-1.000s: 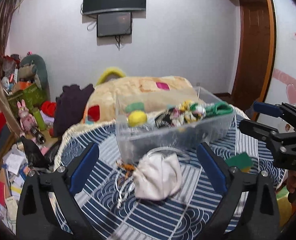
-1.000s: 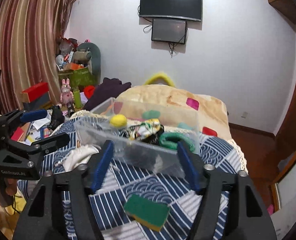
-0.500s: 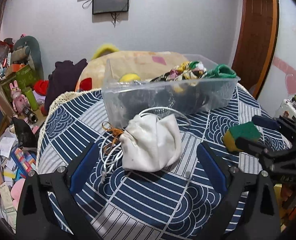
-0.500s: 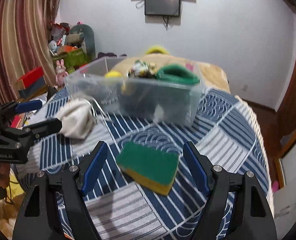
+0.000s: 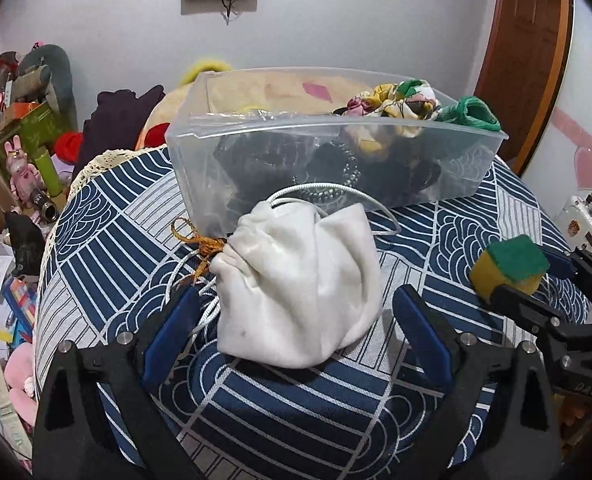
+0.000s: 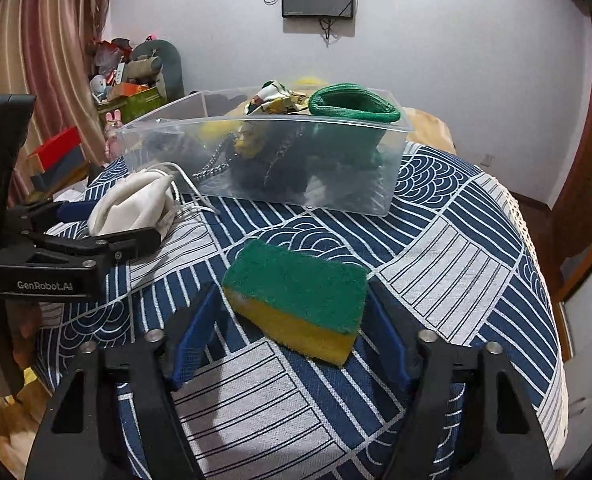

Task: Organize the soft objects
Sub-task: 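Grasp the green-and-yellow sponge with the right tool while the left grasps the white cloth pouch, then carry the sponge over the box with the right tool while the left carries the pouch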

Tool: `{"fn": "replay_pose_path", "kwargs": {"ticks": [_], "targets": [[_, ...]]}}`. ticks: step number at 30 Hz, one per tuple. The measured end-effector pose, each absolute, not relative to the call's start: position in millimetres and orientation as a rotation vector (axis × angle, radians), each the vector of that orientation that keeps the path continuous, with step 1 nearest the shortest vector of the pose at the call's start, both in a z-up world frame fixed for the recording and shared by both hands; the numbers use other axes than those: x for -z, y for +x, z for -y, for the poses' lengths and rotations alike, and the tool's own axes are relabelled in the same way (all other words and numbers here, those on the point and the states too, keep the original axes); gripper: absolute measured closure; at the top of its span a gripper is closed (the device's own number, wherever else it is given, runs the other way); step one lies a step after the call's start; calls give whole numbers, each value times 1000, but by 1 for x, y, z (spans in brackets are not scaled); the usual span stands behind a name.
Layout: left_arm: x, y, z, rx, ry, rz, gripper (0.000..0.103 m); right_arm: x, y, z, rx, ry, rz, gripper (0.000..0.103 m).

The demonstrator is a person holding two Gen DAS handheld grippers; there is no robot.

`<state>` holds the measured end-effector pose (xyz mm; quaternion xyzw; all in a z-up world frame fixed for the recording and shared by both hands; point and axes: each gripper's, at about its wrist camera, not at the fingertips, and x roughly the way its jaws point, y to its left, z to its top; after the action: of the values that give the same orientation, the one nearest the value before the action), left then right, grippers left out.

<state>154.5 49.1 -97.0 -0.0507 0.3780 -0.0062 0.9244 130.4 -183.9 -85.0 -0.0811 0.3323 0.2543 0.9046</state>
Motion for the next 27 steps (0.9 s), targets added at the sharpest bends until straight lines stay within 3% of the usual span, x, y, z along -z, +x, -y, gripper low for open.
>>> {"fn": "replay_pose_path", "kwargs": {"ticks": [7,12,16,27], "targets": [[98,156,-55,24,-127,-784,53,79,125,185,-545,-149,-665,45],[95,147,-62,34,-151,-769,70,72,119,184,-547,-164,-614,45],[87,136,-65,38,-172,-738,74,68,117,183,-538,-170,-591,46],[34,103,-54,50,-104,-582,75,47,118,178,-528,-164,-533,46]]}}
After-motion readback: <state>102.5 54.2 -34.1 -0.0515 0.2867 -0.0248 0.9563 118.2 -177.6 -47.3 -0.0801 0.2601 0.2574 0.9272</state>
